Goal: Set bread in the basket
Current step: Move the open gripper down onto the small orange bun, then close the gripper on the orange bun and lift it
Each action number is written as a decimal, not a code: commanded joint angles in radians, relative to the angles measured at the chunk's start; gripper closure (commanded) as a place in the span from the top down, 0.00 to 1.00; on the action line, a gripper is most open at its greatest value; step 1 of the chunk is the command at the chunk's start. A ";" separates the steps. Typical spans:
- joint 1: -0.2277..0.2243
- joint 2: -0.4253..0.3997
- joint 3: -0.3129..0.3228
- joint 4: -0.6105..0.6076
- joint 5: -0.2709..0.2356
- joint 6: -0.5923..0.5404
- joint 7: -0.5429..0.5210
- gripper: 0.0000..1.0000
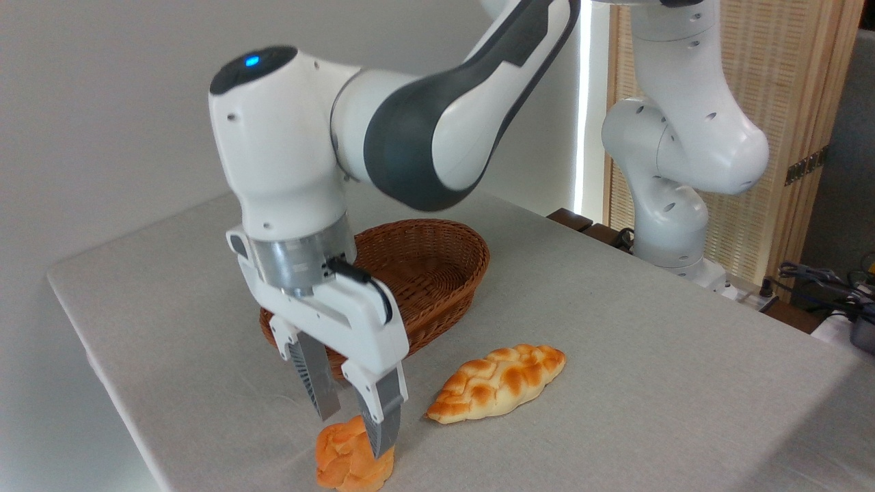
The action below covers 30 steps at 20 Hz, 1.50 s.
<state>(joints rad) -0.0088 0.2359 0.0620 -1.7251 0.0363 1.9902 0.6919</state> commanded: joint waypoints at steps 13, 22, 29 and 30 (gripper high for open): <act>0.012 0.059 -0.021 -0.016 -0.001 0.056 0.009 0.17; 0.013 0.063 -0.022 -0.013 0.001 0.056 0.015 0.16; 0.073 0.022 -0.059 0.054 -0.145 -0.046 0.029 0.16; 0.099 -0.001 -0.083 0.068 -0.180 -0.089 0.031 0.16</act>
<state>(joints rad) 0.0071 0.2864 0.0405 -1.6962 -0.0438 2.0070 0.7017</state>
